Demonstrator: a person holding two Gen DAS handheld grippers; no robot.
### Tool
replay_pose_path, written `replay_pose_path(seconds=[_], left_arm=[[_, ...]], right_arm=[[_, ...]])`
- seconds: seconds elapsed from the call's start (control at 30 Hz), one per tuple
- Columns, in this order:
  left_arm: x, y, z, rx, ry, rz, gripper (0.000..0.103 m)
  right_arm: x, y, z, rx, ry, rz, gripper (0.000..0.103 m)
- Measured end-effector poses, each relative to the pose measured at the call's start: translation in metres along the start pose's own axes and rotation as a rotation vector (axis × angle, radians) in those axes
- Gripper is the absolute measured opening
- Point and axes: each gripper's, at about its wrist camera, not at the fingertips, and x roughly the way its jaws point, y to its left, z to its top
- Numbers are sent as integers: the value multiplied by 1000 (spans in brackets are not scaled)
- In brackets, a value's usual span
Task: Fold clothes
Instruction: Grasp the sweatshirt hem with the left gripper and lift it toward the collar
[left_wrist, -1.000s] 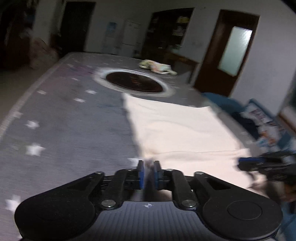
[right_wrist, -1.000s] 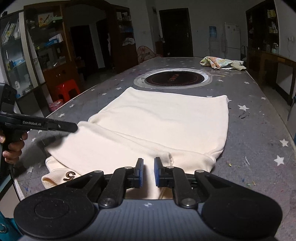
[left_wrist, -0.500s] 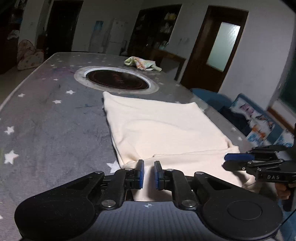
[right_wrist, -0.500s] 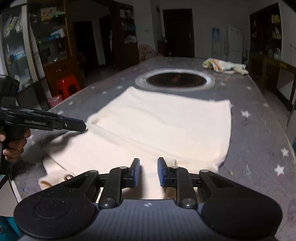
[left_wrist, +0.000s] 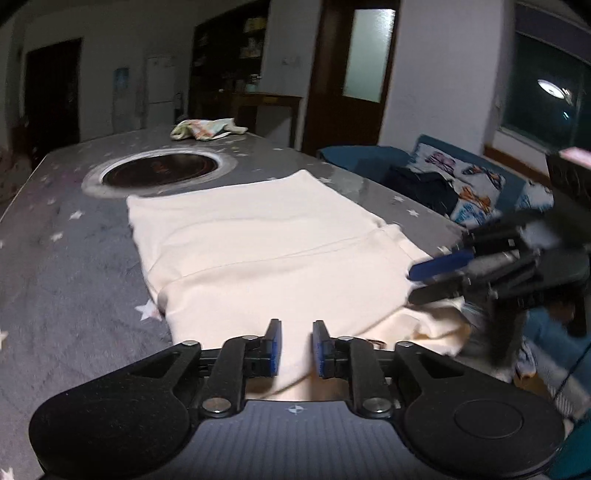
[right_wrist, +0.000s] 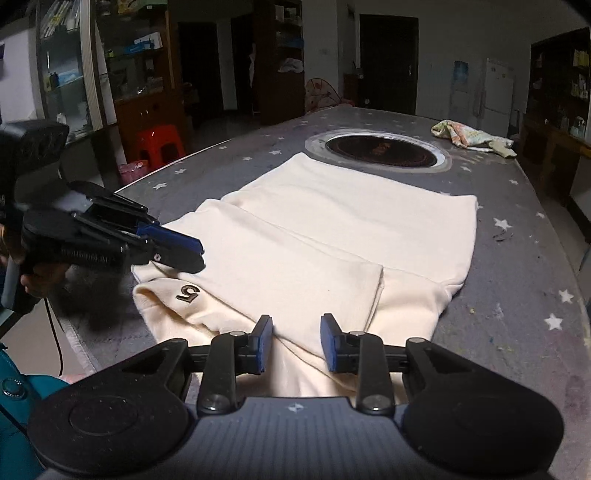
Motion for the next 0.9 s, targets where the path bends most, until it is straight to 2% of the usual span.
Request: replay_pose_path(seconds=[0.07, 0.17, 0.27, 0.3, 0.37, 0.47, 0.5, 0.63, 0.7, 0.73, 0.8, 0.83, 0.9], left_arm=[[-5, -3, 2, 9, -17, -21, 24], [-12, -7, 1, 24, -23, -41, 26], [-22, -9, -2, 47, -28, -59, 42], [-27, -10, -4, 64, -31, -65, 44], [-35, -13, -8, 112, -27, -72, 47], [-41, -19, -15, 182, -15, -74, 50], [-39, -22, -17, 205, -6, -67, 51], [-30, -37, -26, 325, -2, -30, 51], [-25, -44, -30, 386, -16, -5, 50], [-21, -47, -32, 412, -24, 6, 50], [-17, -51, -34, 449, -41, 11, 35], [-16, -52, -34, 457, -44, 11, 23], [-15, -48, -30, 432, -55, 8, 13]], right_arm=[[-8, 2, 2, -10, -30, -8, 28], [-4, 0, 1, 6, -26, -10, 28], [-2, -3, -4, 20, 0, 1, 28], [-5, -2, -4, 18, -6, 2, 30], [-14, -2, -3, 12, -16, -3, 36], [-26, -4, -2, -5, -14, -28, 37], [-28, -5, -3, -10, -8, -37, 40], [-38, -4, -4, -36, 11, -61, 41], [-42, -4, -5, -51, 16, -71, 48], [-44, -4, -5, -59, 18, -76, 49], [-46, -3, -5, -78, 23, -81, 49], [-48, -2, -5, -89, 27, -84, 49], [-51, -2, -7, -113, 39, -89, 50]])
